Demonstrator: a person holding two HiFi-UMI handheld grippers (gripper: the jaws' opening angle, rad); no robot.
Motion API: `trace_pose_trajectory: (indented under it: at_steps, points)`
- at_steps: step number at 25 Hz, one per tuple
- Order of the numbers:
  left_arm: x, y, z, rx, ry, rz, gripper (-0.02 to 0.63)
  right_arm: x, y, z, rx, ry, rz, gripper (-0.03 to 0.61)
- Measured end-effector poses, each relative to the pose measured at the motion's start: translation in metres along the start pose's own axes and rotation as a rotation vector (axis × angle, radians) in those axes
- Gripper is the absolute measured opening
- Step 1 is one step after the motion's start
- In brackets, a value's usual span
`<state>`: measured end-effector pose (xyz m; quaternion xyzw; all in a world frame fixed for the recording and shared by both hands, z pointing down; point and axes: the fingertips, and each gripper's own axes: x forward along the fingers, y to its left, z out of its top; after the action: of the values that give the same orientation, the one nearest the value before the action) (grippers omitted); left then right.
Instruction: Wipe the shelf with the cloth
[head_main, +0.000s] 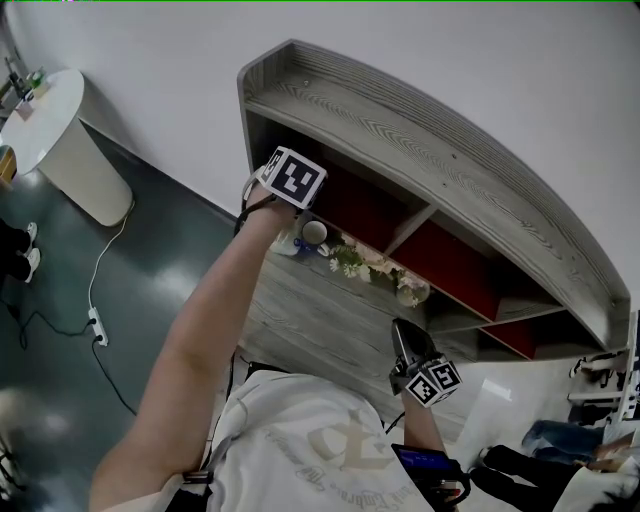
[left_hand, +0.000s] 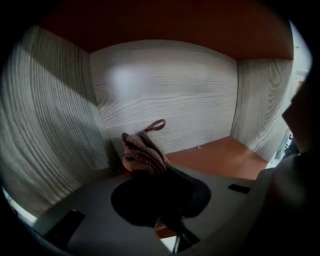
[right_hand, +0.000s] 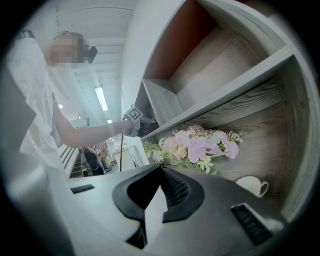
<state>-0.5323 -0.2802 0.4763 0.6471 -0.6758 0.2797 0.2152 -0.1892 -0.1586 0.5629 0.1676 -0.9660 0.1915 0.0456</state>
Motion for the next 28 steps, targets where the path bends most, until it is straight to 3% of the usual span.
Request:
trace_pose_trajectory:
  at_steps: [11, 17, 23, 28]
  points:
    - [-0.014, 0.027, -0.015, -0.074, 0.030, 0.069, 0.058, -0.007, 0.005, -0.003, 0.002, -0.003, -0.002, 0.006]
    - [-0.027, 0.022, -0.027, -0.091, 0.006, 0.058, 0.058, -0.010, 0.009, -0.006, -0.001, -0.007, 0.005, 0.006]
    - [-0.048, 0.028, -0.036, -0.123, -0.103, 0.068, 0.058, -0.006, 0.003, 0.001, -0.004, -0.020, 0.004, 0.006]
    - [-0.061, 0.021, -0.050, -0.179, -0.263, -0.008, 0.060, -0.013, 0.004, 0.001, -0.001, -0.026, -0.017, 0.006]
